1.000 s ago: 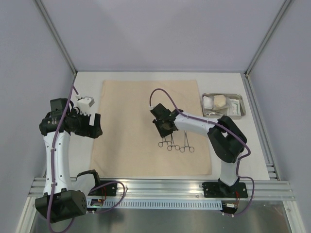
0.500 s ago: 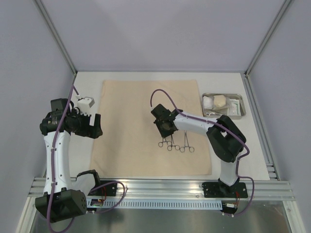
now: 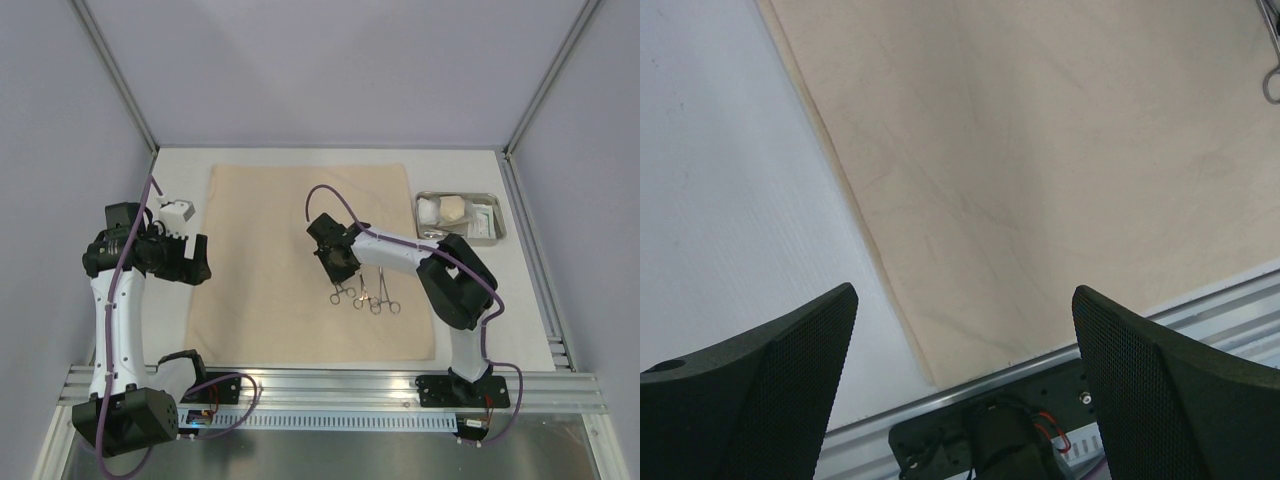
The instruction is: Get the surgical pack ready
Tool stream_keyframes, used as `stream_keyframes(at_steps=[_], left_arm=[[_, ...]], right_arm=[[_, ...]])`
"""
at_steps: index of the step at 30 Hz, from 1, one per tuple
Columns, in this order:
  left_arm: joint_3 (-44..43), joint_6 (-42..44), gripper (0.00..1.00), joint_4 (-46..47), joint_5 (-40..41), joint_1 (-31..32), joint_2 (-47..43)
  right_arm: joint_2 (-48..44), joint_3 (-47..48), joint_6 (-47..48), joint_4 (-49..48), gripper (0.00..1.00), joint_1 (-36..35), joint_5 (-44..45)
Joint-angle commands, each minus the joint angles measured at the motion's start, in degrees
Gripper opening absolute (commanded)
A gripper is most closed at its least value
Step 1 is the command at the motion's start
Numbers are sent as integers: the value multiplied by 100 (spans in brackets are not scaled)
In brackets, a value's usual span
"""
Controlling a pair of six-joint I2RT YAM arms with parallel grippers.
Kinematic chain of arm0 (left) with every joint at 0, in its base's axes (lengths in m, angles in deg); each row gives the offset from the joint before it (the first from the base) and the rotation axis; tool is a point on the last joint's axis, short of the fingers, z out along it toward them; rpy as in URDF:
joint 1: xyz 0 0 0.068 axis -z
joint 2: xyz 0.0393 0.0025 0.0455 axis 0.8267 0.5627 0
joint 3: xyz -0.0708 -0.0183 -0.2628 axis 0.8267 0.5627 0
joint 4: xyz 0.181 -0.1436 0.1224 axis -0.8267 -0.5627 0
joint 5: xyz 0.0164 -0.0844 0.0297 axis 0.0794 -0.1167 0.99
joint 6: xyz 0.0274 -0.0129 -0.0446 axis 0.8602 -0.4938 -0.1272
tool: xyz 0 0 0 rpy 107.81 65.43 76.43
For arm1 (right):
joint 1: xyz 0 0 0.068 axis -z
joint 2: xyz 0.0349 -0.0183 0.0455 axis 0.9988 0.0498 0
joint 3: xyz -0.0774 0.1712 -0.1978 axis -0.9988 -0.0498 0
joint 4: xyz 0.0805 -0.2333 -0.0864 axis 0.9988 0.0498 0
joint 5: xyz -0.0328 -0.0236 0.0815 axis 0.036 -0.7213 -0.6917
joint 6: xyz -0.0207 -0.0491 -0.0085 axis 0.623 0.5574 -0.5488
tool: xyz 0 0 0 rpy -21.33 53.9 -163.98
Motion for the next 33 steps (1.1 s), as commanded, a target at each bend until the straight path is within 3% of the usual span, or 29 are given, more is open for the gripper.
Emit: stream_keyframes(at_steps=[1, 6, 14, 21, 26, 30, 33], left_arm=[[-24, 40, 97, 135, -21, -24, -6], [-32, 49, 97, 135, -3, -15, 21], [-50, 67, 97, 126, 32, -15, 12], [-85, 93, 97, 118, 49, -15, 38], [-138, 84, 97, 118, 76, -15, 65], [-216, 75, 97, 100, 93, -15, 187], [-296, 128, 97, 109, 190, -24, 275]], right_arm=[[215, 57, 79, -198, 0, -8, -279], [-260, 83, 79, -567, 0, -8, -1007], [-691, 154, 667, -857, 1, 1, -1228], [-1305, 136, 2976, -971, 0, 517, -1139], [-1535, 119, 5524, -726, 0, 1019, -1027], [-1798, -75, 6703, -797, 1, 1792, -1603], [-1842, -40, 7600, -586, 0, 2433, -1188]])
